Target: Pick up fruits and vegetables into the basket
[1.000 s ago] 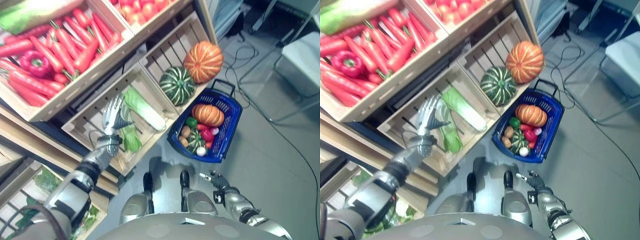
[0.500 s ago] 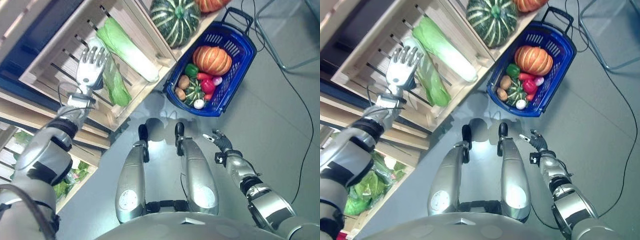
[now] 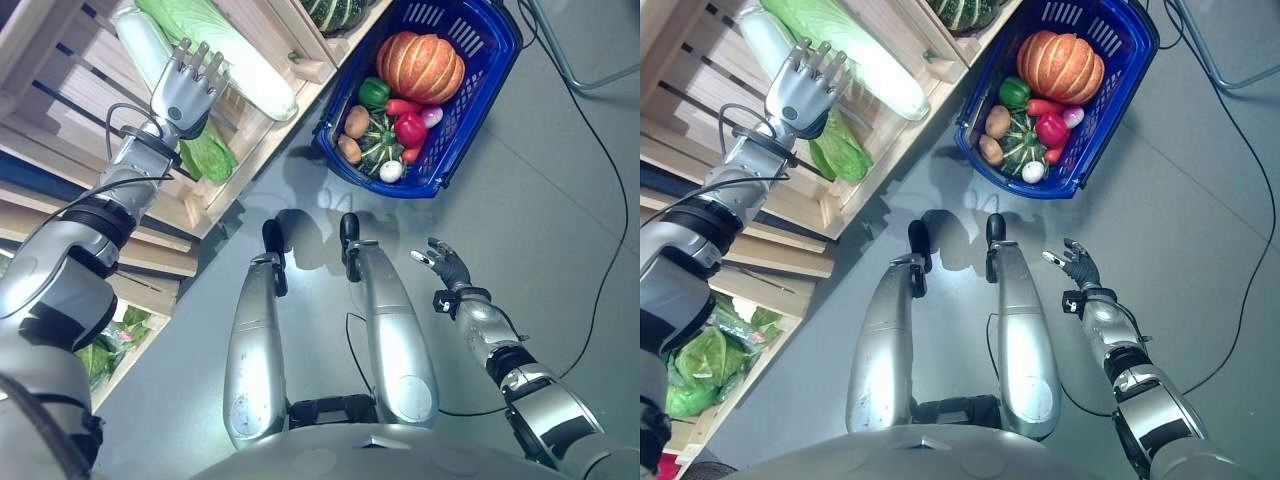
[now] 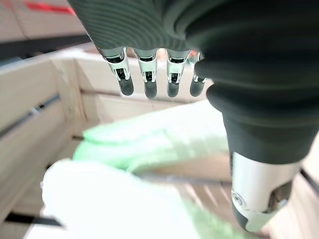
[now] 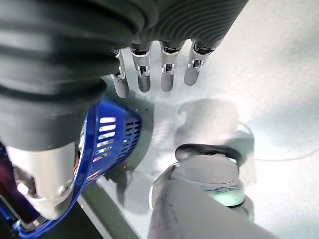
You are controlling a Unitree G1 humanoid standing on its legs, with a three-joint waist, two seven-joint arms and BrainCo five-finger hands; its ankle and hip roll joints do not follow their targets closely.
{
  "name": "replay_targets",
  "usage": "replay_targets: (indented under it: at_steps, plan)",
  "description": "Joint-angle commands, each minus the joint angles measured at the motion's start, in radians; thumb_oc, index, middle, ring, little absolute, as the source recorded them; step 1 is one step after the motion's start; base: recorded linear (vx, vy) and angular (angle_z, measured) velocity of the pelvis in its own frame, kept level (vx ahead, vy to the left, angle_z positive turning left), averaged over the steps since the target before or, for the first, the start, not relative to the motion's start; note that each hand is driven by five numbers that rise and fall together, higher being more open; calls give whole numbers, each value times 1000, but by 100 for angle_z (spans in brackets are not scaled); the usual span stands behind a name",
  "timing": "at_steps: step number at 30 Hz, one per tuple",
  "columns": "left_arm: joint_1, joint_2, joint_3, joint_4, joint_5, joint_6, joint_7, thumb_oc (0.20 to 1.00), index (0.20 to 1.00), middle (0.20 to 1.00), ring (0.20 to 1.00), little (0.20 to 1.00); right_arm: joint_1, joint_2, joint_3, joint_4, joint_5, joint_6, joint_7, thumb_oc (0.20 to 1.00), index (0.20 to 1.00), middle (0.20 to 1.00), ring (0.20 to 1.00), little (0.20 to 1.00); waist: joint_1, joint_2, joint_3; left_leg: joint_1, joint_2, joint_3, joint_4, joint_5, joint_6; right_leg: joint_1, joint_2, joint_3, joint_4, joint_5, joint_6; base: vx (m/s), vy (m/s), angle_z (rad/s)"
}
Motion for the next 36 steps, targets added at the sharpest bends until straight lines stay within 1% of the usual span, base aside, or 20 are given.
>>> replay_targets:
  at_steps: [1,4,9,11,16,18,23,25,30,32,34,36]
  plan:
    - [-37,34,22,19,84,75,-55,1000,1000,1000,1000,1000,55,-17,-9,-23,35,-43,2,1000,1000,1000,1000,1000,2,-9,-48,-22,-38,100,28,-38,86,81,20,-12,-110,54,38,0,0,0]
    - [-51,30,7,14,142,87,-124,1000,1000,1000,1000,1000,53,-13,-14,-18,42,-49,3,1000,1000,1000,1000,1000,1,-9,-48,-41,-38,103,34,-40,85,62,20,-12,-109,58,40,0,0,0]
    - [-75,38,-9,-11,172,105,-212,1000,1000,1000,1000,1000,61,-13,-17,-34,43,-50,0,1000,1000,1000,1000,1000,-2,-9,-48,-55,-36,109,33,-42,86,45,19,-11,-112,63,43,0,0,0]
    - [-76,39,-10,-15,172,107,-217,1000,1000,1000,1000,1000,62,-12,-17,-35,43,-51,1,1000,1000,1000,1000,1000,-2,-8,-48,-55,-36,109,32,-42,86,45,19,-11,-112,63,43,0,0,0]
    - [-87,54,-5,-31,217,78,-246,1000,1000,1000,1000,1000,63,-8,-17,-40,50,-60,1,1000,1000,1000,1000,1000,3,-6,-48,-57,-37,113,27,-43,89,41,18,-17,-117,64,44,0,0,0]
    - [-84,61,-4,-41,244,53,-269,1000,1000,1000,1000,1000,66,-4,-20,-39,48,-61,-1,1000,1000,1000,1000,1000,6,-5,-48,-55,-39,114,28,-45,88,46,17,-19,-120,64,45,0,0,0]
    - [-74,71,-1,-41,286,25,-279,1000,1000,1000,1000,1000,64,-2,-27,-34,57,-66,0,1000,1000,1000,1000,1000,10,-3,-48,-62,-38,115,31,-48,90,39,15,-24,-118,65,46,0,0,0]
    - [-75,70,-8,-48,283,28,-286,1000,1000,1000,1000,1000,62,1,-30,-32,60,-71,-3,1000,1000,1000,1000,1000,11,-3,-48,-68,-36,115,31,-48,90,30,14,-26,-113,65,47,0,0,0]
    - [-91,58,-14,-36,262,25,-249,1000,1000,1000,1000,1000,61,4,-29,-50,66,-79,-13,1000,1000,1000,1000,1000,8,-11,-48,-93,-32,118,41,-50,93,4,15,-27,-103,65,46,0,0,1]
    - [-102,54,-19,-17,260,11,-238,1000,1000,1000,1000,1000,60,7,-29,-60,87,-81,-18,1000,1000,1000,1000,1000,7,-17,-48,-99,-29,118,41,-48,94,-4,16,-27,-101,67,46,0,0,0]
    - [-103,43,-20,4,259,22,-228,1000,1000,1000,1000,1000,54,13,-38,-63,111,-85,-21,1000,1000,1000,1000,1000,6,-22,-48,-110,-28,115,40,-43,92,-16,18,-27,-101,71,45,0,0,0]
    - [-110,37,-27,20,262,38,-238,1000,1000,1000,1000,1000,50,16,-42,-68,110,-90,-22,1000,1000,1000,1000,1000,4,-26,-48,-116,-26,113,29,-38,93,-24,21,-27,-107,74,45,0,0,0]
